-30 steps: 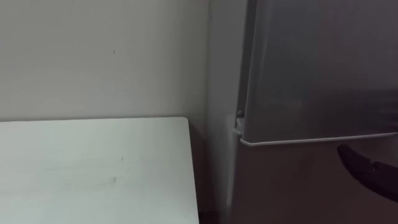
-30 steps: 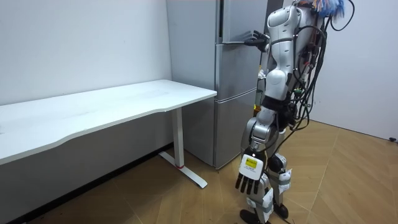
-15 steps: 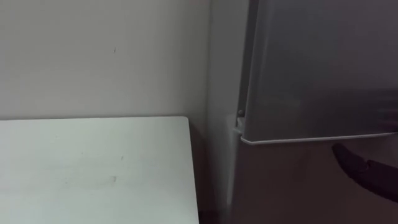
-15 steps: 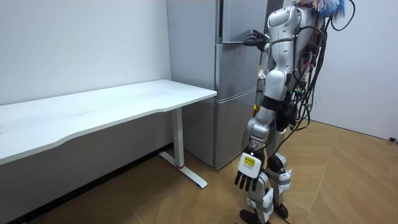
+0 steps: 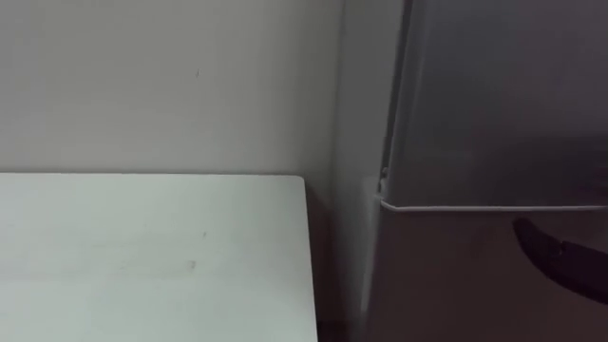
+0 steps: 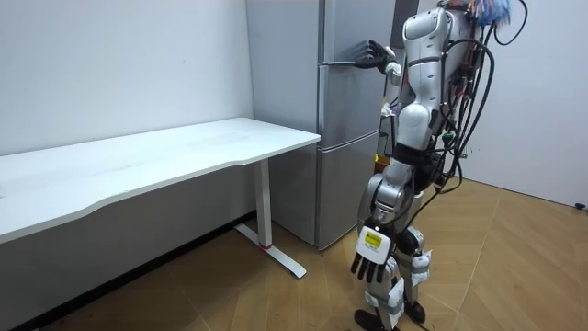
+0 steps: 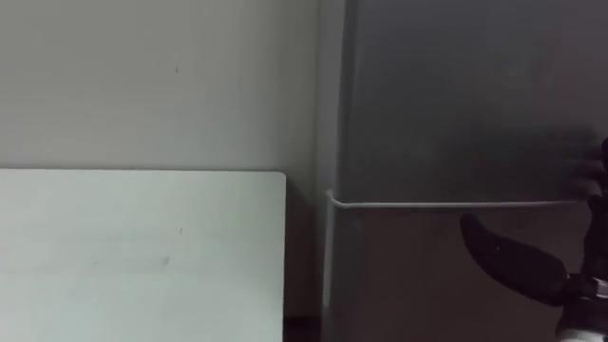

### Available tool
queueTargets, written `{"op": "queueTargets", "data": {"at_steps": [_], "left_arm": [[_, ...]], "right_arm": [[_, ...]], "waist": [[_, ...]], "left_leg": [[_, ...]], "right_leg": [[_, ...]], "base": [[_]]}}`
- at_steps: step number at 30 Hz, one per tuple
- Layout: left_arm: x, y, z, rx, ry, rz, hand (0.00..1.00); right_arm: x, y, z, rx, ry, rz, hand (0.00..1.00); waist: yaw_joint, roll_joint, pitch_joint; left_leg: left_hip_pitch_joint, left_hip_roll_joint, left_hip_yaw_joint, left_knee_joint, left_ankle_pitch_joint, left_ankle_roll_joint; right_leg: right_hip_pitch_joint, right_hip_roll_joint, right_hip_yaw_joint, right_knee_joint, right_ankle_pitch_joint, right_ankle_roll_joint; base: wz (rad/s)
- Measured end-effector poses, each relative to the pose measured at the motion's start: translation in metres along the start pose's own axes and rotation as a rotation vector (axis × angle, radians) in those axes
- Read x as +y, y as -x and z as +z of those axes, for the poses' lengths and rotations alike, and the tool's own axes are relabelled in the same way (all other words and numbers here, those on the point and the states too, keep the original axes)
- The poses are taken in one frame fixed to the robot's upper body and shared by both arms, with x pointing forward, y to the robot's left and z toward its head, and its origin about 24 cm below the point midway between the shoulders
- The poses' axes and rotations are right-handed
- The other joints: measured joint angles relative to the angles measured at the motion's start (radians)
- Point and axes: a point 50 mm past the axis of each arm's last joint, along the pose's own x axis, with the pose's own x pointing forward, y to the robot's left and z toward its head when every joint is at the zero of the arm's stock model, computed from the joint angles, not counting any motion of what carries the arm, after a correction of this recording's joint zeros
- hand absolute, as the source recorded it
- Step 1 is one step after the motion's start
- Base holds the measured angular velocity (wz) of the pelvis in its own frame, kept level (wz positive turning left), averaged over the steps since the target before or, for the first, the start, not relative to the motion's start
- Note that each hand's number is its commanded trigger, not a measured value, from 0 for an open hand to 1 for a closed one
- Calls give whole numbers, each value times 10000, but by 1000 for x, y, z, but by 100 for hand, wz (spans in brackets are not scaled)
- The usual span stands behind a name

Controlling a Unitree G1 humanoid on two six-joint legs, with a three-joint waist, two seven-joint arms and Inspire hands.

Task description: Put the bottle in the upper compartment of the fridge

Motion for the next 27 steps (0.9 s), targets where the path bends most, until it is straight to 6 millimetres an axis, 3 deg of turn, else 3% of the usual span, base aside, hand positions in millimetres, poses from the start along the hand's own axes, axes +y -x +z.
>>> {"op": "queueTargets", "data": {"at_steps": [6,14,20,23,27], "left_arm": [[0,0,4,-174,-25,-44,0],[4,0,5,-116,-472,-135,0],[7,0,9,41,-695,-255,0],[10,0,12,95,-733,-256,0],[15,0,14,199,-747,-165,0]], "right_arm": [[13,-8,25,-1390,182,198,0],[19,-15,27,-1520,166,162,0],[22,-22,11,-1457,1658,60,0],[24,-25,0,-1237,2559,20,0],[21,-29,-11,-946,3603,-93,0]], "waist": [[51,-62,-22],[130,-138,10],[223,-248,10],[287,-337,42],[285,-465,-9]], "left_leg": [[19,13,-2,-9,6,-9],[139,-9,-168,5,6,-16],[8,-23,-299,218,44,-30],[-50,-17,-353,322,59,-10],[-142,-60,-457,354,131,14]], "right_leg": [[32,16,-14,-6,1,-2],[201,3,-198,-18,2,-2],[205,-3,-294,-93,6,-27],[217,-37,-552,-217,14,32],[198,-95,-711,-206,73,84]], "base": [[0],[4],[6],[5],[8]]}}
